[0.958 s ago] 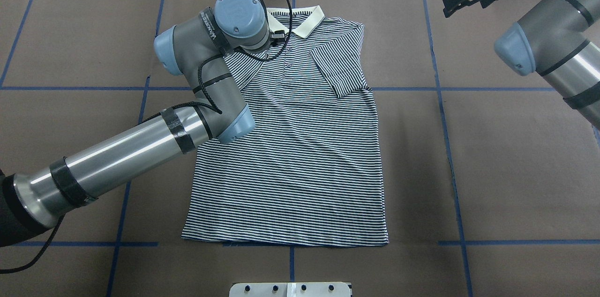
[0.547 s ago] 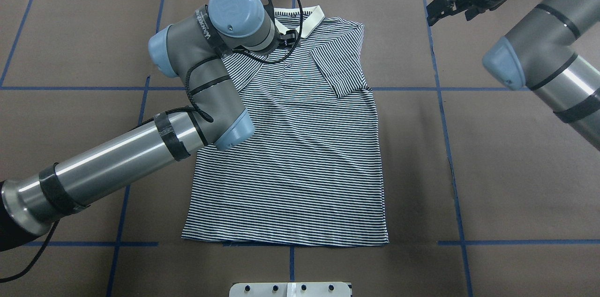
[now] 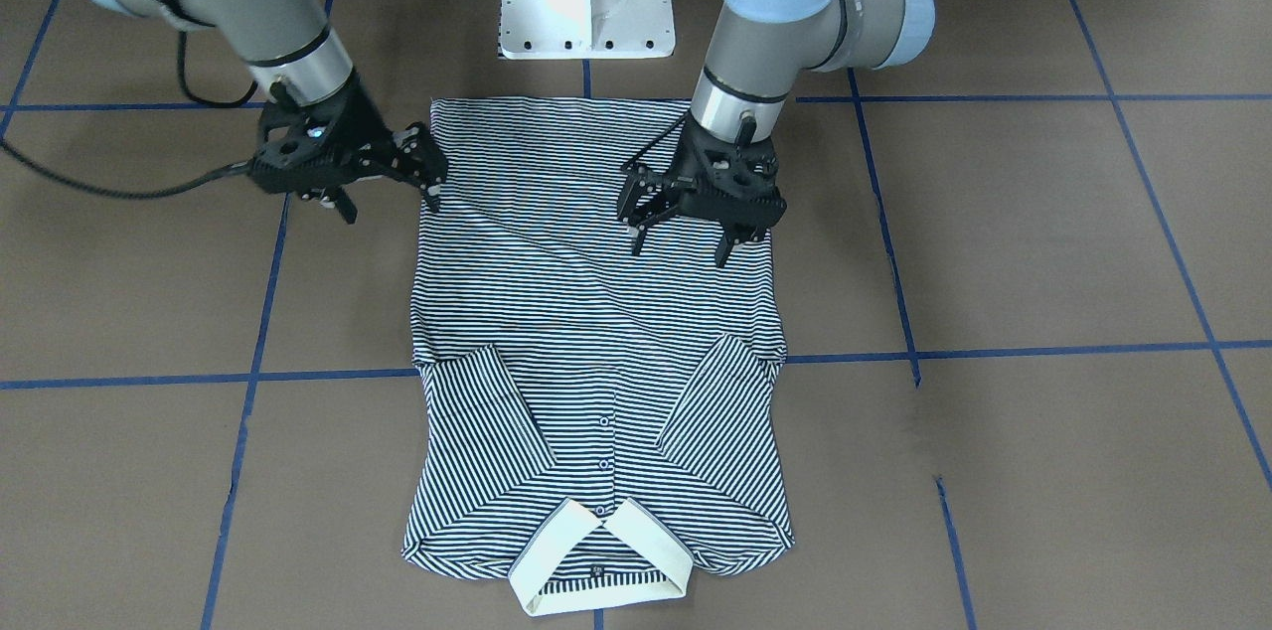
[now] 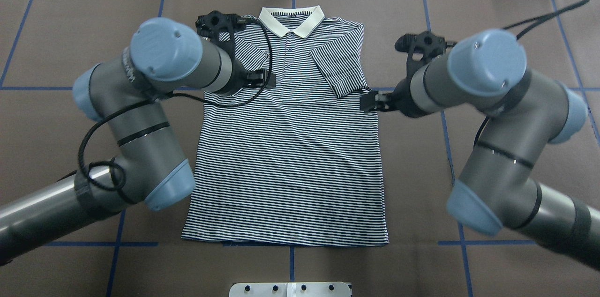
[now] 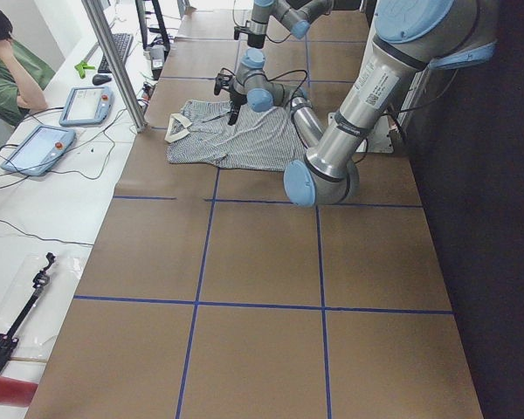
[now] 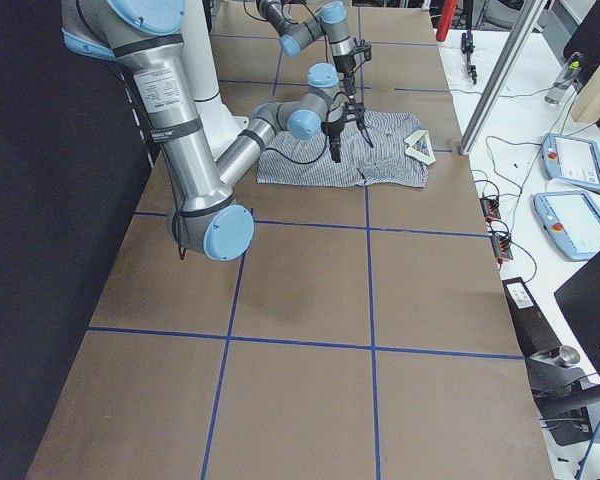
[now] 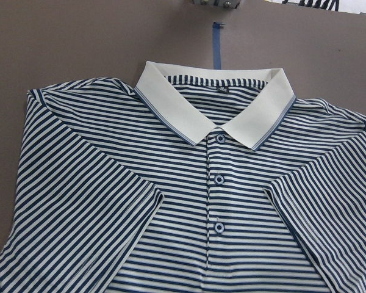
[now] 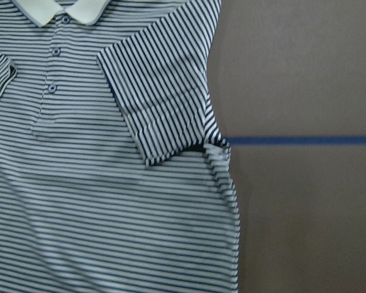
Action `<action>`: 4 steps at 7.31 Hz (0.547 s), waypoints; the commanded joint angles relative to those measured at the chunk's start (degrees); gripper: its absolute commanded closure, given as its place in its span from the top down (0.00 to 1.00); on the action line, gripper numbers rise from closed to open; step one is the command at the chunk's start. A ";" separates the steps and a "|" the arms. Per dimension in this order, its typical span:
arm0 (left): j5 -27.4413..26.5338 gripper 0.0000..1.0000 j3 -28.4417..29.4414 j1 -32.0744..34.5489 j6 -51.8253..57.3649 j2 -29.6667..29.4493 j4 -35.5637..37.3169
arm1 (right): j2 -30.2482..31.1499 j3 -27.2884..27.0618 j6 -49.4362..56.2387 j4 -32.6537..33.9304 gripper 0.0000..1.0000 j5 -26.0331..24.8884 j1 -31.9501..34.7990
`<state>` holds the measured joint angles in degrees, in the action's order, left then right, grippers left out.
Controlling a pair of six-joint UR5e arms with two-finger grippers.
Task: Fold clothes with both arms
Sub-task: 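Release the sleeve and move both grippers to the hem nearest the robot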
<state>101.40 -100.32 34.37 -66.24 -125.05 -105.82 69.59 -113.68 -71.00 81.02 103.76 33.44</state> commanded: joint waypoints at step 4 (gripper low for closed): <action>-6.89 1.00 -16.63 -16.75 -11.69 21.38 0.08 | 10.39 -8.58 -13.55 -0.07 1.00 -16.22 -19.46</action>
<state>97.93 -112.59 22.35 -74.37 -110.57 -105.72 78.25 -121.55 -84.10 80.98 88.39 15.10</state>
